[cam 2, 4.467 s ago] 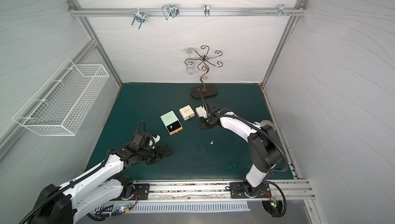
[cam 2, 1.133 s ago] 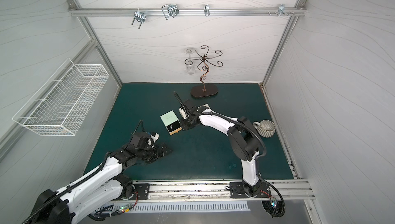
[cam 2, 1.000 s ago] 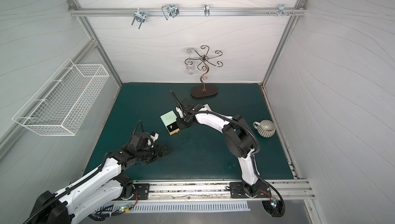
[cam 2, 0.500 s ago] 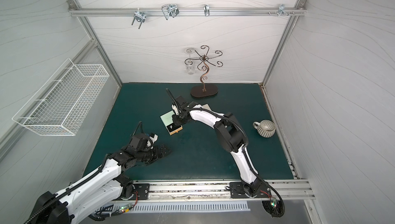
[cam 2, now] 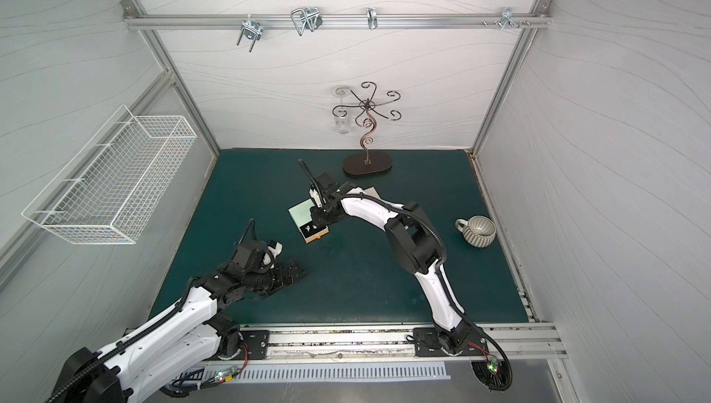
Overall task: Place the earrings into the drawer-style jewelry box
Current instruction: Insert the earring into the inner lining, then close the drawer of the jewelry box.
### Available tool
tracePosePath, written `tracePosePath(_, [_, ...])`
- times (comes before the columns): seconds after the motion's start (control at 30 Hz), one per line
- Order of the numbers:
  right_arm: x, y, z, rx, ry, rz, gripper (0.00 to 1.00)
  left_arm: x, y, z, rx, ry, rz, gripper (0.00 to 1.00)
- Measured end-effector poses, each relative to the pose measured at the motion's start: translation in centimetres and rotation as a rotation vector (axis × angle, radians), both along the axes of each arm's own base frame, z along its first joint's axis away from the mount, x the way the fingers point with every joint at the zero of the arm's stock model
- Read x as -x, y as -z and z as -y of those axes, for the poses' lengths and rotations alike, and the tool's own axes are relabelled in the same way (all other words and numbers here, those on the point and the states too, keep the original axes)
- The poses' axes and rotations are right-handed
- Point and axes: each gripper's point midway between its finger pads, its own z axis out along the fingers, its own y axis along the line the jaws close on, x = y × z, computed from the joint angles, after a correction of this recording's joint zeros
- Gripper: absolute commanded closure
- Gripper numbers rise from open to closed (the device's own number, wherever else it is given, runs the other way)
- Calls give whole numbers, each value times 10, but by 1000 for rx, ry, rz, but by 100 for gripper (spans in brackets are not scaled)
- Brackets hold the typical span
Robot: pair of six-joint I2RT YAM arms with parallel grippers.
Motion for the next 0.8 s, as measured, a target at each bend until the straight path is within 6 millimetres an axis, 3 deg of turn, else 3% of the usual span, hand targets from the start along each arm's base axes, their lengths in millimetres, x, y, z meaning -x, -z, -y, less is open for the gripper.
tracePosePath(0.27, [11, -28, 44, -68, 40, 40, 66, -15, -27, -3, -43, -14, 60, 1])
tracePosePath(0.47, [17, -19, 91, -111, 116, 49, 66, -30, -45, -9, -144, 9, 86, 1])
tracePosePath(0.8, [41, -7, 100, -232, 145, 48, 66, -82, -84, -19, -246, 7, 174, 1])
